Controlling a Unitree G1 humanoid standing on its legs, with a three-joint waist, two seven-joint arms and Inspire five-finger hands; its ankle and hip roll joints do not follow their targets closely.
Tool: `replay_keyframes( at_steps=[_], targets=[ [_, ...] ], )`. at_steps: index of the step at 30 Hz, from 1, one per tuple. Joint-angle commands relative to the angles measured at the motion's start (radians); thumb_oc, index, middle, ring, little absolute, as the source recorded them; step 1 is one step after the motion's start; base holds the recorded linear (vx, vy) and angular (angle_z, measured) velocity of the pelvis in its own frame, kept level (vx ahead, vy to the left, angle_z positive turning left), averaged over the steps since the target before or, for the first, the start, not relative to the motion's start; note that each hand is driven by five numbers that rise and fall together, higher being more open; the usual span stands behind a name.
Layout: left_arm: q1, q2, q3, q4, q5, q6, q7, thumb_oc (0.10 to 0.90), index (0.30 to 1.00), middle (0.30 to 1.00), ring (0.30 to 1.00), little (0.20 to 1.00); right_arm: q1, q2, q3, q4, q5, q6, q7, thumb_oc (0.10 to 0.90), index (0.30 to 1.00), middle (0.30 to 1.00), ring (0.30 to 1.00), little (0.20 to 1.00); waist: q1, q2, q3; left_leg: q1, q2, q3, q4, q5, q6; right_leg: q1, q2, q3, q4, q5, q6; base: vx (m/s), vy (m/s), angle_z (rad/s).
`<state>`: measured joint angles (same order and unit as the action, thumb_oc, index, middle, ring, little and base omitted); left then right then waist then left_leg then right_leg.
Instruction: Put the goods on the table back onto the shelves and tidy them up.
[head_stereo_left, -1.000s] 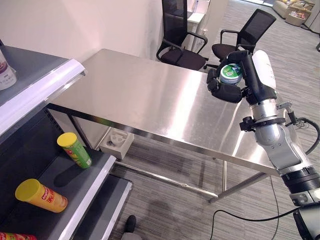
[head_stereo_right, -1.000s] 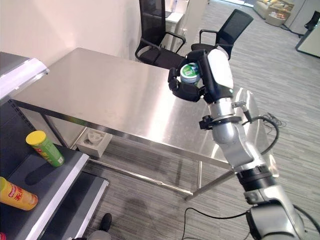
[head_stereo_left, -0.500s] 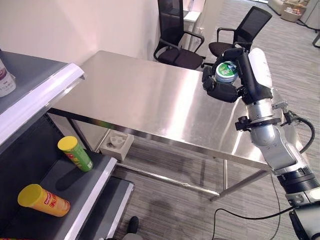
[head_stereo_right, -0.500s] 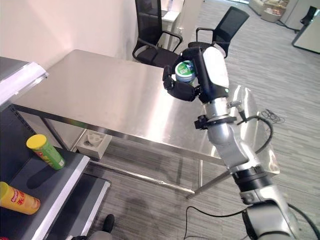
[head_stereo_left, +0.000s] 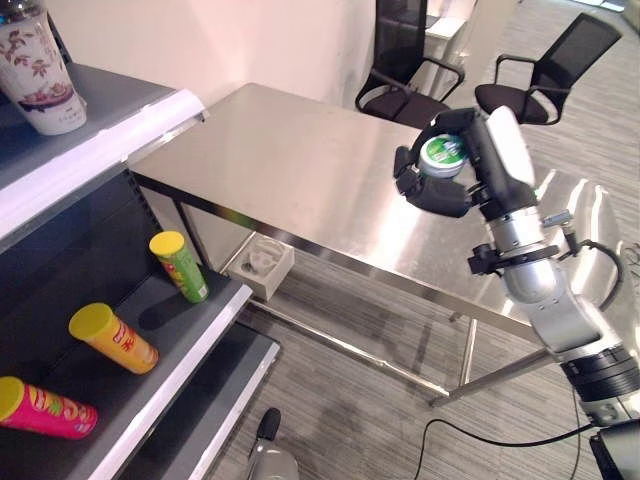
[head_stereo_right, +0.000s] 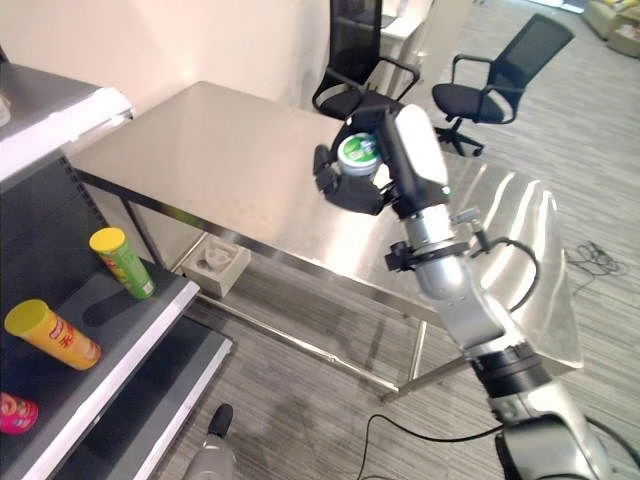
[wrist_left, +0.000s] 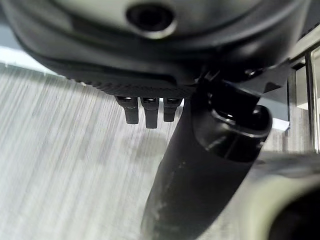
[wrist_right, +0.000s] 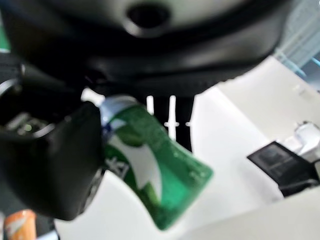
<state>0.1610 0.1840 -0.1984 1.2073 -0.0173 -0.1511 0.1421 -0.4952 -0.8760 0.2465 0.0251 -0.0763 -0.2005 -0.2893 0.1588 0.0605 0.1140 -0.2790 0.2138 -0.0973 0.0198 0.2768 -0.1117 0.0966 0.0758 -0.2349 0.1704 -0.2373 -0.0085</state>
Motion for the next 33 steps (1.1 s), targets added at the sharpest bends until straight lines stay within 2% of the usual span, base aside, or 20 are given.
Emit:
replay_keyframes(
  at_steps=[1,3,4,6,10,12,14,15,16,18,20,21,22,23,25,27,29,30,31,33],
  targets=[
    [-0.100,0.052,0.050,0.044,-0.051,-0.015,0.026,0.800,0.900,0.900,0.900,0.900,-0.083,0.057,-0.096,-0.106,0.023,-0.059,-0.038,0.400,0.300,0.300,0.300,0.300,0.016,-0.132,-0.011,0.087,-0.041,0.184,0.000,-0.105,0.018,0.016,-0.108,-0.011,-0.240,0.180,0.095,-0.18,-0.038,0.61],
    [-0.094,0.045,0.047,0.052,-0.029,-0.019,0.021,0.800,0.900,0.900,0.900,0.900,-0.051,0.052,-0.116,-0.132,0.022,-0.064,-0.030,0.400,0.300,0.300,0.300,0.300,-0.003,-0.129,-0.014,0.120,-0.032,0.209,0.025,-0.137,0.014,0.008,-0.127,-0.040,-0.245,0.191,0.091,-0.11,0.008,0.56],
    [-0.095,0.045,0.046,0.052,-0.029,-0.019,0.022,0.800,0.900,0.900,0.900,0.900,-0.050,0.051,-0.118,-0.133,0.022,-0.064,-0.030,0.400,0.300,0.300,0.300,0.300,-0.003,-0.129,-0.016,0.117,-0.032,0.207,0.024,-0.133,0.015,0.005,-0.127,-0.042,-0.245,0.194,0.091,-0.10,0.020,0.39],
    [-0.095,0.042,0.030,0.059,0.007,-0.019,0.018,0.800,0.900,0.900,0.900,0.900,-0.020,0.045,-0.141,-0.153,0.031,-0.070,-0.021,0.400,0.300,0.300,0.300,0.300,-0.030,-0.124,-0.023,0.164,-0.012,0.233,0.038,-0.151,0.008,-0.014,-0.145,-0.071,-0.249,0.212,0.090,-0.11,0.031,0.54],
    [-0.098,0.032,0.006,0.076,0.079,-0.018,0.011,0.800,0.900,0.900,0.900,0.900,0.060,0.018,-0.214,-0.196,0.044,-0.087,-0.003,0.400,0.300,0.300,0.300,0.300,-0.097,-0.103,-0.037,0.271,0.054,0.301,0.043,-0.164,-0.020,-0.057,-0.190,-0.140,-0.250,0.246,0.103,-0.13,0.099,0.82],
    [-0.105,0.026,-0.005,0.075,0.101,-0.020,0.008,0.800,0.900,0.900,0.900,0.900,0.117,0.003,-0.264,-0.218,0.045,-0.093,0.001,0.400,0.300,0.300,0.300,0.300,-0.137,-0.087,-0.044,0.317,0.107,0.358,0.034,-0.138,-0.042,-0.076,-0.221,-0.191,-0.245,0.264,0.113,-0.14,0.198,1.32],
    [-0.113,0.022,-0.021,0.063,0.123,-0.023,0.001,0.800,0.900,0.900,0.900,0.900,0.158,-0.004,-0.301,-0.225,0.036,-0.093,-0.002,0.400,0.300,0.300,0.300,0.300,-0.170,-0.063,-0.053,0.366,0.154,0.389,0.022,-0.118,-0.072,-0.085,-0.244,-0.209,-0.234,0.259,0.129,-0.10,0.253,0.47],
    [-0.116,0.020,-0.040,0.057,0.140,-0.025,-0.002,0.800,0.900,0.900,0.900,0.900,0.185,-0.006,-0.326,-0.235,0.033,-0.090,-0.001,0.400,0.300,0.300,0.300,0.300,-0.179,-0.050,-0.058,0.383,0.171,0.389,0.008,-0.090,-0.083,-0.092,-0.256,-0.225,-0.222,0.258,0.132,-0.22,0.386,0.71],
    [-0.128,0.011,-0.086,0.040,0.179,-0.032,-0.015,0.800,0.900,0.900,0.900,0.900,0.213,0.001,-0.354,-0.235,0.032,-0.089,-0.006,0.400,0.300,0.300,0.300,0.300,-0.202,-0.028,-0.062,0.404,0.193,0.382,-0.003,-0.058,-0.100,-0.117,-0.290,-0.238,-0.190,0.266,0.145,-0.17,0.301,0.88],
    [-0.132,0.004,-0.114,0.030,0.195,-0.035,-0.025,0.800,0.900,0.900,0.900,0.900,0.235,0.008,-0.372,-0.238,0.032,-0.087,-0.005,0.400,0.300,0.300,0.300,0.300,-0.212,-0.016,-0.067,0.412,0.195,0.366,-0.020,-0.049,-0.110,-0.129,-0.307,-0.243,-0.171,0.268,0.155,-0.15,0.309,0.56],
    [-0.140,-0.008,-0.158,0.009,0.215,-0.038,-0.041,0.800,0.900,0.900,0.900,0.900,0.274,0.022,-0.405,-0.252,0.033,-0.083,-0.002,0.400,0.300,0.300,0.300,0.300,-0.226,0.001,-0.072,0.419,0.180,0.337,-0.065,-0.079,-0.108,-0.156,-0.352,-0.242,-0.121,0.277,0.174,-0.16,0.359,0.65],
    [-0.147,-0.014,-0.184,0.006,0.233,-0.040,-0.051,0.800,0.900,0.900,0.900,0.900,0.297,0.026,-0.426,-0.254,0.028,-0.082,-0.008,0.400,0.300,0.300,0.300,0.300,-0.238,0.003,-0.074,0.422,0.168,0.347,-0.086,-0.143,-0.096,-0.169,-0.384,-0.249,-0.095,0.281,0.188,-0.21,0.486,0.72],
    [-0.158,-0.026,-0.236,-0.006,0.270,-0.042,-0.074,0.800,0.900,0.900,0.900,0.900,0.322,0.047,-0.460,-0.261,0.026,-0.071,-0.008,0.400,0.300,0.300,0.300,0.300,-0.256,0.002,-0.068,0.420,0.135,0.356,-0.097,-0.255,-0.076,-0.192,-0.446,-0.245,-0.045,0.301,0.208,-0.20,0.505,0.78],
    [-0.157,-0.024,-0.249,-0.010,0.282,-0.042,-0.080,0.800,0.900,0.900,0.900,0.900,0.340,0.064,-0.478,-0.266,0.025,-0.066,-0.007,0.400,0.300,0.300,0.300,0.300,-0.259,-0.001,-0.066,0.420,0.108,0.348,-0.099,-0.284,-0.060,-0.196,-0.478,-0.242,-0.017,0.318,0.218,-0.17,0.530,1.00],
    [-0.151,-0.017,-0.257,-0.007,0.304,-0.041,-0.090,0.800,0.900,0.900,0.900,0.900,0.376,0.108,-0.495,-0.275,0.015,-0.055,-0.006,0.400,0.300,0.300,0.300,0.300,-0.263,-0.026,-0.061,0.428,0.036,0.333,-0.105,-0.341,-0.027,-0.183,-0.546,-0.243,0.008,0.386,0.256,-0.08,0.327,0.87],
    [-0.148,-0.008,-0.248,-0.004,0.312,-0.038,-0.090,0.800,0.900,0.900,0.900,0.900,0.400,0.135,-0.505,-0.289,0.008,-0.050,-0.001,0.400,0.300,0.300,0.300,0.300,-0.263,-0.044,-0.056,0.436,0.003,0.335,-0.106,-0.362,-0.009,-0.174,-0.572,-0.238,0.000,0.419,0.265,-0.05,0.208,0.56],
    [-0.143,0.003,-0.221,0.000,0.306,-0.036,-0.083,0.800,0.900,0.900,0.900,0.900,0.436,0.170,-0.521,-0.303,-0.009,-0.040,-0.002,0.400,0.300,0.300,0.300,0.300,-0.259,-0.061,-0.053,0.441,-0.042,0.337,-0.106,-0.380,0.011,-0.164,-0.606,-0.236,-0.015,0.495,0.270,-0.10,0.294,0.35],
    [-0.139,0.011,-0.201,0.002,0.301,-0.038,-0.074,0.800,0.900,0.900,0.900,0.900,0.448,0.194,-0.533,-0.311,-0.024,-0.036,-0.009,0.400,0.300,0.300,0.300,0.300,-0.250,-0.071,-0.048,0.441,-0.079,0.331,-0.107,-0.391,0.027,-0.152,-0.630,-0.240,-0.041,0.562,0.270,-0.10,0.234,0.20],
    [-0.139,0.013,-0.201,0.002,0.301,-0.038,-0.073,0.800,0.900,0.900,0.900,0.900,0.449,0.196,-0.533,-0.312,-0.025,-0.036,-0.010,0.400,0.300,0.300,0.300,0.300,-0.251,-0.074,-0.047,0.442,-0.081,0.330,-0.107,-0.392,0.029,-0.150,-0.631,-0.241,-0.046,0.566,0.270,-0.10,0.195,0.13],
    [-0.131,0.017,-0.189,0.005,0.303,-0.041,-0.062,0.800,0.900,0.900,0.900,0.900,0.445,0.214,-0.534,-0.315,-0.043,-0.034,-0.026,0.400,0.300,0.300,0.300,0.300,-0.245,-0.081,-0.042,0.441,-0.112,0.338,-0.107,-0.397,0.041,-0.147,-0.654,-0.265,-0.079,0.640,0.270,-0.09,0.131,-0.06]
  ],
)
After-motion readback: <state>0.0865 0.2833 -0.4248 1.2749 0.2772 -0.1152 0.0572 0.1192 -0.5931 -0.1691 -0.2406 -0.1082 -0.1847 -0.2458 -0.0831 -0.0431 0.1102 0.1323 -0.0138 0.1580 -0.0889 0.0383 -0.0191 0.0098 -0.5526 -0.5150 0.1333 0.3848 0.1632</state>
